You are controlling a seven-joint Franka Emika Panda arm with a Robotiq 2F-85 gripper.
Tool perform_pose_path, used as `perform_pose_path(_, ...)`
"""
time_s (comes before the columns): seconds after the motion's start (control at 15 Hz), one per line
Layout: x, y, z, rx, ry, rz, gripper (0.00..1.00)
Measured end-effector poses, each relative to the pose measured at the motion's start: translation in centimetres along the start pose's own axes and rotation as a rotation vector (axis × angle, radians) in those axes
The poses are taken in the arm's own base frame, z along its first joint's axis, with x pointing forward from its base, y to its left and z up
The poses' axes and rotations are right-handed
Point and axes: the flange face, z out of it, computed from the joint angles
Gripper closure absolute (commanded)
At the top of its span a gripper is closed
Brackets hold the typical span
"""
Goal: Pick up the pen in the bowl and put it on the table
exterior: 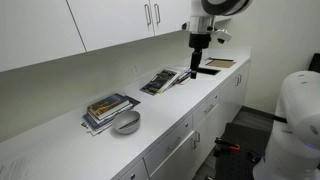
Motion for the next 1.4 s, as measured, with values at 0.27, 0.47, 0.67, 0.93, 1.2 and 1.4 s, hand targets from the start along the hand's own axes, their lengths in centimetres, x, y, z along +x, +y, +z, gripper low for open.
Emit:
perform_pose_path(0.27, 0.0, 0.0, 0.0, 0.0, 0.0, 0.0, 0.0)
perform_pose_path(0.47, 0.5, -0.2, 0.3, -0.006, 0.027, 0.062, 0.0)
perform_pose_path(0.67, 3.4, -1.9, 3.1, -0.032, 0.116, 0.208, 0.0)
perform_pose_path(0.93, 9.5, -5.5, 9.1, -0.079, 0.209, 0.394, 0.0)
perform_pose_path(1.2, 16.2, -6.7, 14.0, -0.108, 0.226, 0.595, 0.0)
perform_pose_path(1.4, 20.6, -4.5, 15.9, -0.149, 0.233, 0.76, 0.0)
